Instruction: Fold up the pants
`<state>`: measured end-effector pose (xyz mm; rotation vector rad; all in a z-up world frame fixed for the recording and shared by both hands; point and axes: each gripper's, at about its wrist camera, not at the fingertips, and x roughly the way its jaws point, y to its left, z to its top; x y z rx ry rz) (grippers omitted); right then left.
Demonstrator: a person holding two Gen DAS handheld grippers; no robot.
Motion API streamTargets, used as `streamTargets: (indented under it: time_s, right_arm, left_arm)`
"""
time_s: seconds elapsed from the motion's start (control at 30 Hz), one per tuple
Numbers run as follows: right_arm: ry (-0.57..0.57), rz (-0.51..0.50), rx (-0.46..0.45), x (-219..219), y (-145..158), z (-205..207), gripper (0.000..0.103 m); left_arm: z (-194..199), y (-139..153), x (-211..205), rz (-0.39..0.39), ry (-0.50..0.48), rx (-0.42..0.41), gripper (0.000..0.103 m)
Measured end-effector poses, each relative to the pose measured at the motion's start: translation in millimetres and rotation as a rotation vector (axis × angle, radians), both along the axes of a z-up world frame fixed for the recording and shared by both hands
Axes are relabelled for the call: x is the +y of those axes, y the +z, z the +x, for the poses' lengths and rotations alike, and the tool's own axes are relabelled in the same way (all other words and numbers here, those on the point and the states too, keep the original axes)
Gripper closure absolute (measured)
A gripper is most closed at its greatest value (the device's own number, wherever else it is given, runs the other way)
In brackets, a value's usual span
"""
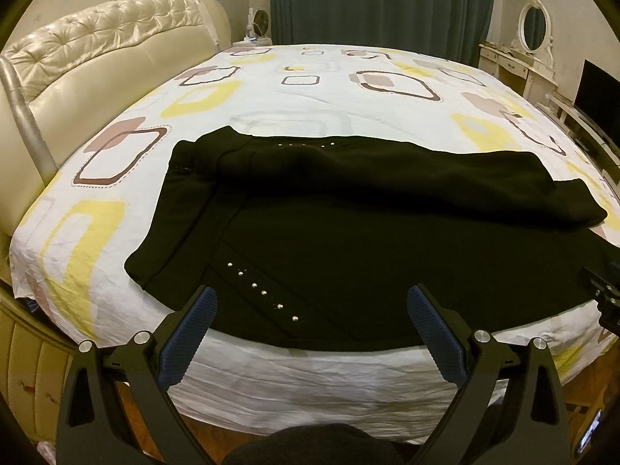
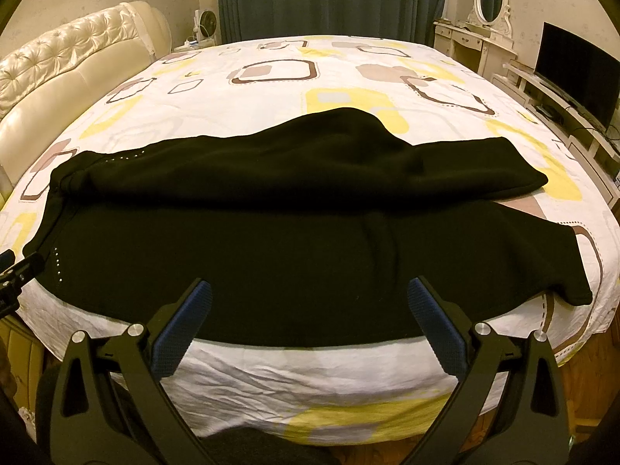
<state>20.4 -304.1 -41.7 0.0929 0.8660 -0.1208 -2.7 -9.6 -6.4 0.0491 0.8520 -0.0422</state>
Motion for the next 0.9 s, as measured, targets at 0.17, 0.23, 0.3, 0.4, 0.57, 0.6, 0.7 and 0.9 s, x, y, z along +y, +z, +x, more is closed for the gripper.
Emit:
streamTargets:
  time_s: [0.17,0.23,0.3,0.4,0.57,0.6,0.7,0.9]
  right_arm:
    - [0.000,0.005,0.001,0.6,-1.4,-0.6,0.002]
    - [0.001,0.005,0.000,0.6,-1.4,-0.5,0.002]
    - [0.002,0.005,0.001,0.6,-1.7,-0.5,0.002]
    - [0.001,0.007,0.002,0.6,-1.6,-0.4,0.002]
    - [0.003,0.009,0.004,1.4,-2.5,0.3,0.002]
    - [0.005,0.010,0.005,1.9,-3.2,0.7,0.002]
    - [0.024,0.024,0.010,1.4,-4.0,1.7,0.002]
    - [0.131,0.108,0.007,0.7,0.5,9.3,0.002]
  left_arm:
    - [0.5,-0.5,-0.4,-0.003,-0.002,0.002,0.005]
    - [0.3,-0.7,-0.5,-0.003,-0.002,0.002,0.005]
    - [0.4,-0.9,-0.8,-0.005,-0.003,0.004,0.005]
    - [0.3,-1.5,-1.4,-0.006,-0.006,0.004,0.005]
    - [-0.7,-1.4,-1.8,-0.007,-0.015,0.004,0.005]
    - [-0.7,-1.6,-2.0,-0.009,-0.018,0.006,0.005]
    - [-0.4,-1.9,-2.1,-0.023,-0.034,0.014,0.005]
    - [8.7,1.8,-3.2,-0.055,-0.124,0.061,0.005]
